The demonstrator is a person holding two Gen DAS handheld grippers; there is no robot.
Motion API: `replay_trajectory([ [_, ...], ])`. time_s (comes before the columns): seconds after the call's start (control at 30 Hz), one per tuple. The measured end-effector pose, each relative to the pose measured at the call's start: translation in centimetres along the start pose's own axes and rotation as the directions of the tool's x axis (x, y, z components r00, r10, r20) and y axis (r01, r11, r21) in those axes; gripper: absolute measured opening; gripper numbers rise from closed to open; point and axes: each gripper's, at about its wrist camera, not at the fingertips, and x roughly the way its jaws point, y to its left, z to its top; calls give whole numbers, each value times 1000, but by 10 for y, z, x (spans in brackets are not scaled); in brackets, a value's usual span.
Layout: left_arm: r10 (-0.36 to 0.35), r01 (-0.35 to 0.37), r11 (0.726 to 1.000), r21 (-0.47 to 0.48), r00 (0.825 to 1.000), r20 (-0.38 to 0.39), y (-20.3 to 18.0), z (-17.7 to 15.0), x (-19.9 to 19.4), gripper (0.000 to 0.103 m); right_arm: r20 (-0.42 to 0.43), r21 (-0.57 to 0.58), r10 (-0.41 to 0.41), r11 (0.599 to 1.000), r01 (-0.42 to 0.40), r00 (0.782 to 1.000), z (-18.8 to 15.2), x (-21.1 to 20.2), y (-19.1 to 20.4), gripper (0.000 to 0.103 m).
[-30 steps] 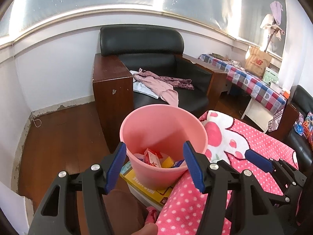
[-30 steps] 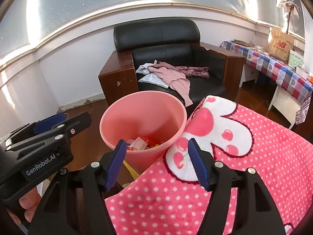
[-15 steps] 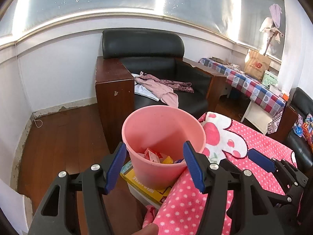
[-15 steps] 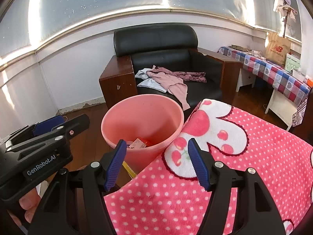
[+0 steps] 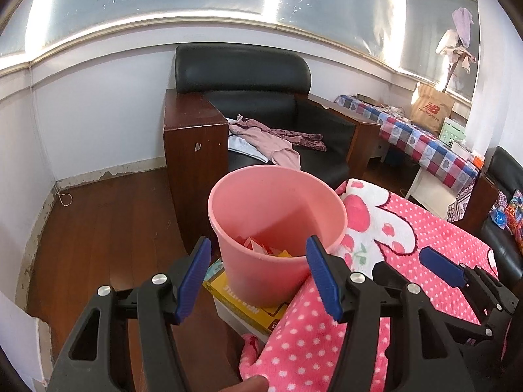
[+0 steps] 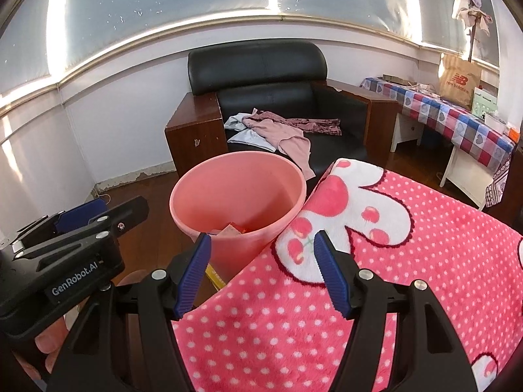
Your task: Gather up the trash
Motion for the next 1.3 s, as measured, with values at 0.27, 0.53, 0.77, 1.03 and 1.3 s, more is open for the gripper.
replay_trajectory([
  [0.27,5,-5,1000,-17,1000,-7,2,-5,4,60,-17,3,-3,1000,3,1000,-9,3,-1,66],
  [0.53,0,0,1000,-7,1000,-9,-3,-8,5,60,-18,9,-3,1000,3,1000,-12,3,-4,66],
  [0.77,-1,1,1000,-2,1000,-13,-6,-11,6,60,-27,20,-2,1000,2,1000,-15,5,-7,66],
  [1.03,-2,2,1000,-1,1000,-15,-6,-11,7,60,-33,24,-1,1000,2,999,-16,8,-8,66],
  [1.3,-2,2,1000,1,1000,-15,-7,-12,8,60,-34,25,-2,1000,3,999,-16,8,-8,66],
])
